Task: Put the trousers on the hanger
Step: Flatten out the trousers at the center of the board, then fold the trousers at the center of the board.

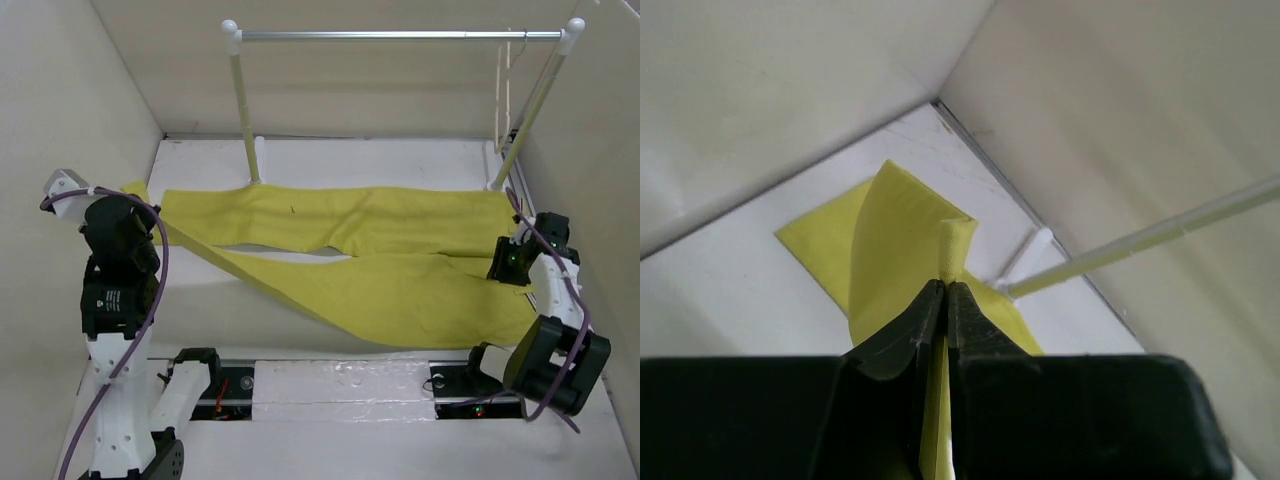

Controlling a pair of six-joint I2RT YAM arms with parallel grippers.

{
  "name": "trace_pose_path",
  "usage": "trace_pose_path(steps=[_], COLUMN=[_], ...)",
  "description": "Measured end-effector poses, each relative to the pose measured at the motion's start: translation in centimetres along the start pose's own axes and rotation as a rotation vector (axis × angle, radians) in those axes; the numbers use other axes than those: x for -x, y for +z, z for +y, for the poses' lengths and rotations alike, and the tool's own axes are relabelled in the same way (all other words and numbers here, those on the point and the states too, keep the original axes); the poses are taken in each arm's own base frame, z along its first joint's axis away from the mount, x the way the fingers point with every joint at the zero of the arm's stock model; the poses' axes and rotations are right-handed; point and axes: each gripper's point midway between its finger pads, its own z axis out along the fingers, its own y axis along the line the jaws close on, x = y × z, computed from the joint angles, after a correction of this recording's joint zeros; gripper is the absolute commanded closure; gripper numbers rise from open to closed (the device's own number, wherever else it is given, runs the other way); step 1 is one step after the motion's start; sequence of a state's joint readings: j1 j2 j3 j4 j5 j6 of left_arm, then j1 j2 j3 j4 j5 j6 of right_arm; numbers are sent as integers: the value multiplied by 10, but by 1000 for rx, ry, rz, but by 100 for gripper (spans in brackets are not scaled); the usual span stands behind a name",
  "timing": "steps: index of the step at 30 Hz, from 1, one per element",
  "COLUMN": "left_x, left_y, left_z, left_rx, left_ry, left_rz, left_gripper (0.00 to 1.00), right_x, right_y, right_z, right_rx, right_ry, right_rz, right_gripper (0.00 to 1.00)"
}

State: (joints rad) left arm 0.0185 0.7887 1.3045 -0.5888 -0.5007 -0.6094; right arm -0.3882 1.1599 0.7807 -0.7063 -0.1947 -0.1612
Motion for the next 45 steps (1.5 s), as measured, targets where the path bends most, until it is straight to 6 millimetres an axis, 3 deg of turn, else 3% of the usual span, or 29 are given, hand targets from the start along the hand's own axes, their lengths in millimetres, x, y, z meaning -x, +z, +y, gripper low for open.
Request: trace_pose_path(steps=[2, 5, 8, 10, 13, 20, 25, 33, 42, 45], left_x=[-17, -60, -102, -120, -132, -129, -124, -82, -81, -80], left_y=[0, -7, -17, -27, -40, -48, -42, -42, -41, -39], left_z=[-8, -11, -6, -2, -7, -10, -5, -7, -9, -9], left_rx=[-58, -132, -182, -214, -270, -292, -254, -216, -213, -205], left_ry=[4, 49, 106, 130, 141, 166, 205, 202, 207, 212], left_rz=[41, 139, 237, 285, 326, 295, 252, 132, 127, 117], left_gripper=[100, 100, 100, 100, 100, 100, 100, 100, 100, 100], right_x=[-3, -9, -30, -48, -69, -107, -111, -121, -126, -127], right_y=[0, -8, -23, -36, -52, -50, -48, -34, -19, -16], right_z=[-25, -71, -111, -127, -135, -127, -125, -120, -123, -123], right_rx=[-55, -165, -286, -361, -424, -449, -456, -447, -441, -439], right_ry=[96, 263, 427, 521, 639, 809, 869, 939, 971, 979], right_rz=[25, 36, 58, 80, 64, 91, 84, 112, 121, 127], right_gripper=[60, 61, 60, 59, 57, 57, 59, 60, 58, 65])
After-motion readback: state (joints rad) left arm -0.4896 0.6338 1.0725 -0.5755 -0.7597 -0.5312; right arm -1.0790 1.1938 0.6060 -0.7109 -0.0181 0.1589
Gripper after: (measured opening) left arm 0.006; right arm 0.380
